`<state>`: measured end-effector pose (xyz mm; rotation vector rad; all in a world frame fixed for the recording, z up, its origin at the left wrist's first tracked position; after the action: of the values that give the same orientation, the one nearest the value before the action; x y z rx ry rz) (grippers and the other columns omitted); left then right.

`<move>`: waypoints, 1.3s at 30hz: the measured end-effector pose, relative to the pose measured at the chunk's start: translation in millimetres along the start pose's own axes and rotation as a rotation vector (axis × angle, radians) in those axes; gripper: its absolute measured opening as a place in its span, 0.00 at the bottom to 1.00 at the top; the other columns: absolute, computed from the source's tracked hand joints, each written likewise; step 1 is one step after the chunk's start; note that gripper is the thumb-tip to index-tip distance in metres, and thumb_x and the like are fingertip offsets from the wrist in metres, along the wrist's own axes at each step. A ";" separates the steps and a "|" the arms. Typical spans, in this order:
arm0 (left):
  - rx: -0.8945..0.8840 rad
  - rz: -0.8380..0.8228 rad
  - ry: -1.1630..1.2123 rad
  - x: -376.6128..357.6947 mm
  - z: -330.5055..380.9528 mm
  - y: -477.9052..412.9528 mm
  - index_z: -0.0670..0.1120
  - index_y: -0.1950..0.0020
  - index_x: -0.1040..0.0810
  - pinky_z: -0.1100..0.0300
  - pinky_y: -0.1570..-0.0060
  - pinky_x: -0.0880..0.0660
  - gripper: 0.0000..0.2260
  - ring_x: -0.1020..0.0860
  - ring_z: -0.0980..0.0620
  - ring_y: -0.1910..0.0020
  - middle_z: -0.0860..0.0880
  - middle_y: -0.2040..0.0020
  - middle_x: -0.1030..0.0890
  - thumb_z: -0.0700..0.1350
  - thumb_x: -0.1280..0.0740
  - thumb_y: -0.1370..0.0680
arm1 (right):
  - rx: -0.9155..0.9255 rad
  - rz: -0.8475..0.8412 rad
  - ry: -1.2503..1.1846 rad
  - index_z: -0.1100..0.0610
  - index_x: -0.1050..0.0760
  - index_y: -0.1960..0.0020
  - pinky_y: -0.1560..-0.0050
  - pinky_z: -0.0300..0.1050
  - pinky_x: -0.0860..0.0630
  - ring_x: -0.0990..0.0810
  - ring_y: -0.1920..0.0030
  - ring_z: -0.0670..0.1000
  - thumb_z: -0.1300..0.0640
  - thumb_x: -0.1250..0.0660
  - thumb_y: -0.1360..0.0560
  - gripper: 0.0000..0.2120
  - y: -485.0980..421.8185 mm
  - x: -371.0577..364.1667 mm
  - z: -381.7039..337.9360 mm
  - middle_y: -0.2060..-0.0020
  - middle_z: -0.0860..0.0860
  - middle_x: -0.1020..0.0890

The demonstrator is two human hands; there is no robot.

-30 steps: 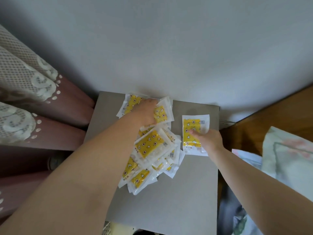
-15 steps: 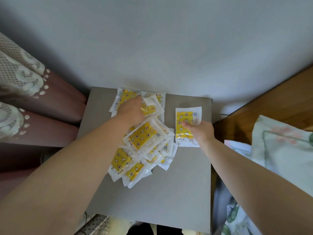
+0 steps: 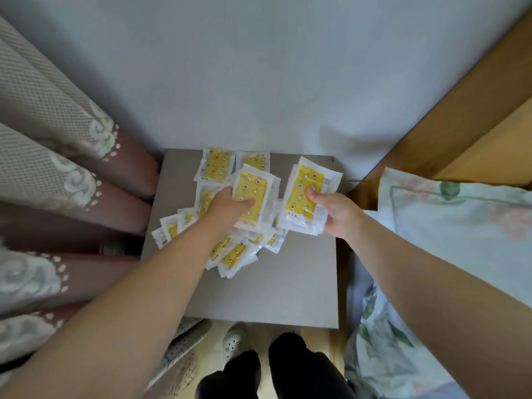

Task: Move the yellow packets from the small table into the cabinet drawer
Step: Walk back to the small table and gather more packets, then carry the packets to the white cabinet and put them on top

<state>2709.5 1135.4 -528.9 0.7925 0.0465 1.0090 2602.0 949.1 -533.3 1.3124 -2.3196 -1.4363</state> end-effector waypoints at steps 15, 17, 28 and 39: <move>0.135 -0.315 0.222 8.0 -61.1 161.6 0.55 0.41 0.25 0.42 0.33 0.33 0.11 0.25 0.46 0.36 0.50 0.37 0.22 0.49 0.33 0.23 | 0.042 0.382 0.152 0.62 0.24 0.43 0.42 0.58 0.24 0.18 0.48 0.57 0.58 0.26 0.29 0.18 155.3 -30.1 130.9 0.48 0.55 0.18; 0.170 -0.372 0.209 9.0 -82.3 180.1 0.54 0.40 0.25 0.41 0.34 0.32 0.11 0.25 0.45 0.37 0.49 0.38 0.21 0.45 0.34 0.22 | 0.061 0.396 0.083 0.63 0.24 0.44 0.44 0.58 0.23 0.18 0.49 0.58 0.61 0.28 0.28 0.14 179.0 -27.9 164.0 0.49 0.57 0.17; 0.145 -0.699 -0.241 -41.8 -182.6 309.4 0.44 0.43 0.22 0.48 0.48 0.21 0.10 0.17 0.46 0.51 0.46 0.50 0.16 0.36 0.32 0.23 | -0.015 0.708 -0.335 0.61 0.23 0.53 0.43 0.59 0.23 0.18 0.49 0.60 0.65 0.32 0.25 0.02 313.5 28.7 368.8 0.49 0.59 0.18; -0.034 -0.944 -0.695 -111.7 -290.3 477.4 0.49 0.54 0.25 0.66 0.66 0.30 0.09 0.24 0.60 0.62 0.55 0.60 0.21 0.41 0.26 0.27 | 0.010 0.946 -0.715 0.61 0.26 0.52 0.42 0.58 0.24 0.19 0.47 0.59 0.64 0.33 0.25 0.03 460.9 71.9 580.8 0.49 0.59 0.19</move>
<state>2184.1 1350.9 -482.2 0.9134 -0.1814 -0.1774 1988.5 1371.3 -516.2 -0.4444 -2.6687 -1.6018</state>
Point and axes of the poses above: each hand's wrist, its own y-axis away from the middle knuckle, its own x-axis out of the back of the hand, z = x × y, the point moved 3 cm from there along -y, towards the middle knuckle
